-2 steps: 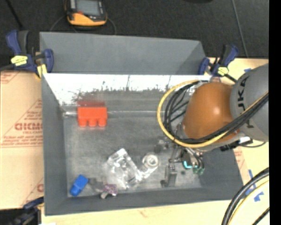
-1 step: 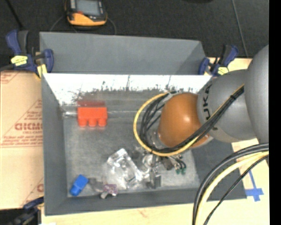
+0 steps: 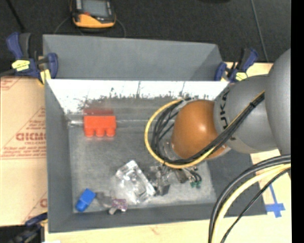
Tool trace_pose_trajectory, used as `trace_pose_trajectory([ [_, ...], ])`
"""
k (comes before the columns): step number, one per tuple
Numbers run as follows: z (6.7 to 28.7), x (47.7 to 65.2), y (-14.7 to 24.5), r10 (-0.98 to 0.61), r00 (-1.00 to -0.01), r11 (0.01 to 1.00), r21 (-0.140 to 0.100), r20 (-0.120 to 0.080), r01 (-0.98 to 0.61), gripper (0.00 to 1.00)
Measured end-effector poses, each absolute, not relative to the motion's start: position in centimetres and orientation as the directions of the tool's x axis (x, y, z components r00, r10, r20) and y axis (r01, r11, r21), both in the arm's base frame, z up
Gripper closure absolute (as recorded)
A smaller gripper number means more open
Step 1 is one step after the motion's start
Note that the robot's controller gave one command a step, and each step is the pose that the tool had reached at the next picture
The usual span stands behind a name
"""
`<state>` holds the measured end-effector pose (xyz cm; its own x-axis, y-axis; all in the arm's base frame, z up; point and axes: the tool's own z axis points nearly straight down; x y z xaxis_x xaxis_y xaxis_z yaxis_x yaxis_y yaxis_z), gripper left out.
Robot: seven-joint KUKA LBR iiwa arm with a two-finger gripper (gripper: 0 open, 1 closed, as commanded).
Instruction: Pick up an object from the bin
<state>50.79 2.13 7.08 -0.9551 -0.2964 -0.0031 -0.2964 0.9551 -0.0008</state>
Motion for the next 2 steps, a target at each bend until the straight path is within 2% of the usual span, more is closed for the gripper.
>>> trace_pose_trajectory([
  [1, 9.6, 48.6, 2.4, -0.302, -0.953, 0.953, 0.001, 0.002, -0.302, 1.0],
  [2, 24.1, 49.2, 1.9, -0.326, -0.945, 0.945, -0.004, -0.01, -0.326, 1.0],
])
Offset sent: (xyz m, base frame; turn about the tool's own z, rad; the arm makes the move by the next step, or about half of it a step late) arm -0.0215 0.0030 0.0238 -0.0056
